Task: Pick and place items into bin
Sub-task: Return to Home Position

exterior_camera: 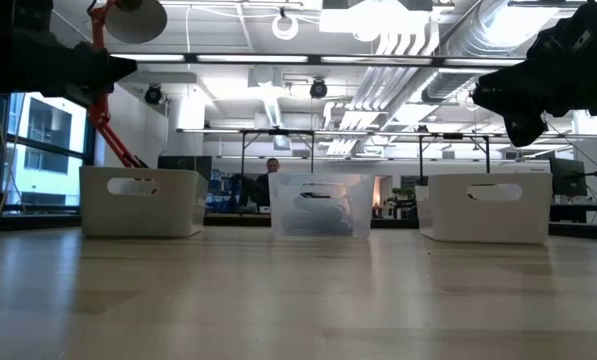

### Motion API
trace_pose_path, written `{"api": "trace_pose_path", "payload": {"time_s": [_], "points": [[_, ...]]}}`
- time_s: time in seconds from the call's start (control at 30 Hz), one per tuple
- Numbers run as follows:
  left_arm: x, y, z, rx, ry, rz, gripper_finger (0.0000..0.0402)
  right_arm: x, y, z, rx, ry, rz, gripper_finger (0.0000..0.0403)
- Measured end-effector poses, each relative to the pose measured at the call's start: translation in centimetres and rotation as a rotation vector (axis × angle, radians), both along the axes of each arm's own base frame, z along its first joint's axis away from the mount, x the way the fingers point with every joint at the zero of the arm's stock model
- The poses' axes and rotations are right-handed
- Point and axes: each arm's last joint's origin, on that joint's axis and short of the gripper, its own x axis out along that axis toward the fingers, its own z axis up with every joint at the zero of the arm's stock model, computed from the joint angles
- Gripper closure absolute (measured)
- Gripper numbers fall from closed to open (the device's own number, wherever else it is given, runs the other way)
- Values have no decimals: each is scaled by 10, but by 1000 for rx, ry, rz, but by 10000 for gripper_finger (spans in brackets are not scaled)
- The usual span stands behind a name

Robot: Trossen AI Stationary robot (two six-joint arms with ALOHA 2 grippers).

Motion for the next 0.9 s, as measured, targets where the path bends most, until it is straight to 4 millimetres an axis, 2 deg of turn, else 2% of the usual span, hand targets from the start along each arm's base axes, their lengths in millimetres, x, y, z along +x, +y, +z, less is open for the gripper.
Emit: {"api": "trace_pose_path", "payload": {"time_s": [0.9], "points": [[0, -1, -1, 1, 7, -39, 165, 0, 0, 0, 0, 0, 1, 261]]}}
